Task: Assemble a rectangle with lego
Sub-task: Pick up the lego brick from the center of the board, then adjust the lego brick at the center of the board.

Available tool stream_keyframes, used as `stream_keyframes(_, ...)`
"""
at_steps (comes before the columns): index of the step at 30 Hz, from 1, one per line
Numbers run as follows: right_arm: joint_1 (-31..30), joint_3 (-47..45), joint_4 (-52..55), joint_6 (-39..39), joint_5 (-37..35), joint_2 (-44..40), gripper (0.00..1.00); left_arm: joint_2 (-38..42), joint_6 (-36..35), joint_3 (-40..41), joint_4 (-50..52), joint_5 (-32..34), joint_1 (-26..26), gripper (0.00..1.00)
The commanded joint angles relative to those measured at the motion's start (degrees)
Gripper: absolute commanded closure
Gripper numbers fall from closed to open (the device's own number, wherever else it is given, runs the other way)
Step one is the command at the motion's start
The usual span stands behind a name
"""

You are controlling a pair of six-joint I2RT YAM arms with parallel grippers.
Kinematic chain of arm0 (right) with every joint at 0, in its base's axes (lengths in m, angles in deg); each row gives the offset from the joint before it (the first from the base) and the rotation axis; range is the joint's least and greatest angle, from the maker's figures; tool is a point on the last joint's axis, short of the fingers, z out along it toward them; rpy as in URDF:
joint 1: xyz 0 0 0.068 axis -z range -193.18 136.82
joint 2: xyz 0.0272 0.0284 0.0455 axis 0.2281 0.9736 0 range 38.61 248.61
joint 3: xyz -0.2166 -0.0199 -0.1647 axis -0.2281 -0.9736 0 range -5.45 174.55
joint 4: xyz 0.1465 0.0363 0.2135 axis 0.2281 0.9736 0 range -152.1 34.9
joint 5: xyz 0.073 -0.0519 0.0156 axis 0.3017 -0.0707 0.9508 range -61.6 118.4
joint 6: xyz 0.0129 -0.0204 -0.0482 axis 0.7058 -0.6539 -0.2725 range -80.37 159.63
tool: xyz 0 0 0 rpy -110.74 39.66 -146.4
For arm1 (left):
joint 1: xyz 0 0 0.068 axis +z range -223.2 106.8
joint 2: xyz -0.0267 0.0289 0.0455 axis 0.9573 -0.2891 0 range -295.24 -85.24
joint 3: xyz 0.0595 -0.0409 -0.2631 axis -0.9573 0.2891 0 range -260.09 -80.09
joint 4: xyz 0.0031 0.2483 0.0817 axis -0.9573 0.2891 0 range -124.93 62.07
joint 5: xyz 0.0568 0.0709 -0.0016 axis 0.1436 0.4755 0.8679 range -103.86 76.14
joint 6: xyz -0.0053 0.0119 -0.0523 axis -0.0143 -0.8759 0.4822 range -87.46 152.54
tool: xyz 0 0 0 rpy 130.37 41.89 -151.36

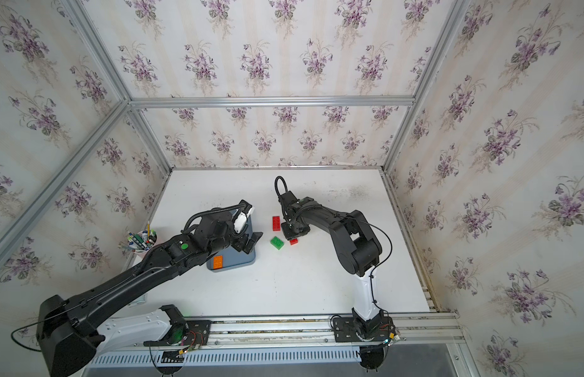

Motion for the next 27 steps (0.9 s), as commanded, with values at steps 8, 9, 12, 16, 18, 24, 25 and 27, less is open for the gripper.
stream_keyframes(8, 2.99, 2.07, -0.18, 12.08, 1.13, -0.16, 0.63, 1.35, 0.31, -0.07, -0.39, 1.18, 0.04, 0.00)
stream_keyframes(9, 4.42, 2.03, -0.47, 14.94, 1.72, -0.85, 0.63, 1.47, 0.25, 0.00, -0.39, 1.19, 0.04, 0.00)
stream_keyframes(12, 8.33, 1.14, -2.82, 23.15, 3.76, -3.20, 0.64, 1.72, 0.48, -0.08, -0.48, 1.28, 0.04, 0.00)
stream_keyframes(16, 10.34, -0.94, -6.23, 34.07, 4.91, -5.85, 0.63, 2.28, 0.31, -0.16, -0.49, 1.95, 0.04, 0.00)
stream_keyframes(18, 10.40, -1.63, -7.81, 38.61, 5.11, -6.54, 0.63, 3.07, -0.01, -0.02, -0.70, 2.27, -0.05, 0.00)
stream_keyframes(24, 10.70, 1.90, -6.63, 45.08, 9.62, -2.54, 0.63, 5.07, -2.79, 0.32, -1.02, -3.41, -0.99, 0.00)
stream_keyframes(25, 10.66, 2.17, -6.26, 45.84, 10.24, -1.96, 0.63, 5.19, -3.74, 0.44, -0.92, -4.62, -1.57, 0.00)
stream_keyframes(27, 10.66, 2.24, -5.71, 47.26, 11.57, -1.04, 0.63, 5.95, -6.45, 1.68, -1.63, -5.71, -3.20, 0.00)
